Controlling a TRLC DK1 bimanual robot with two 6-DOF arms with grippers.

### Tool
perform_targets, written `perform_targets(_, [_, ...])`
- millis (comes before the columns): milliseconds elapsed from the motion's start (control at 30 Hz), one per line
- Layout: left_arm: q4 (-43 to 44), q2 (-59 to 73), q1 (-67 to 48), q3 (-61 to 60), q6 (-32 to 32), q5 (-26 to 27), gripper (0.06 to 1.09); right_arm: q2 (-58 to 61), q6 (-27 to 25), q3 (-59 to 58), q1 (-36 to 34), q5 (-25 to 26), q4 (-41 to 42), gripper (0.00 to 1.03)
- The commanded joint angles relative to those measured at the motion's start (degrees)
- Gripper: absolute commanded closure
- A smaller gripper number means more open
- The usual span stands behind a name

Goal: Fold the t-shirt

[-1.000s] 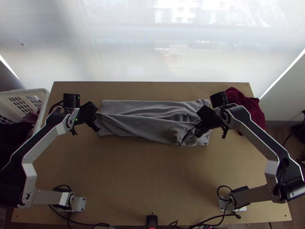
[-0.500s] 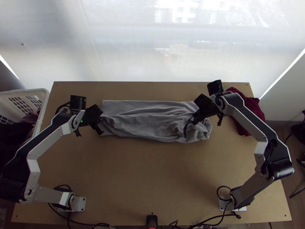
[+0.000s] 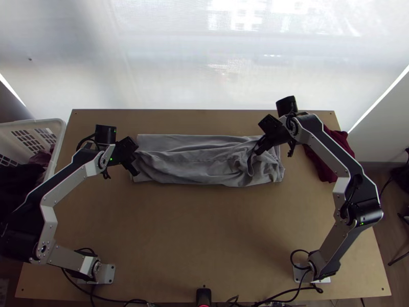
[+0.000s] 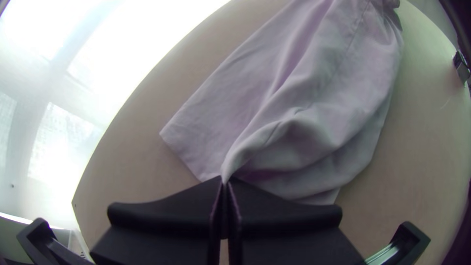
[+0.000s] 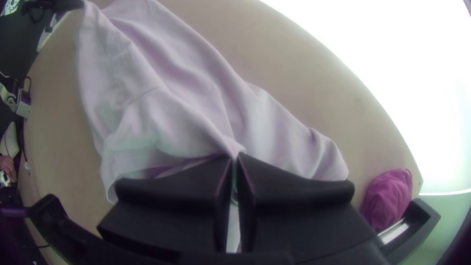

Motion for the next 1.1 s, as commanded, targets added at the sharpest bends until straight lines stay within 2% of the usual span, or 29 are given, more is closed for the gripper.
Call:
perform_targets(0, [2.0, 2.2, 1.4, 2.7, -0.6, -0.8, 1.05, 2.5, -0.2, 2.9, -0.9, 0.1, -0.4, 1.0])
perform_targets(667, [4.1, 10.1, -2.9, 6.7, -2.7, -2.2, 1.05, 8.6, -0.2, 2.6, -2.8, 0.0, 0.4, 1.0])
perform_targets(1067, [5.8, 14.0, 0.7, 7.8, -1.1, -3.4, 1.05, 12.7, -0.2, 5.1, -3.3, 0.1, 1.9, 1.0])
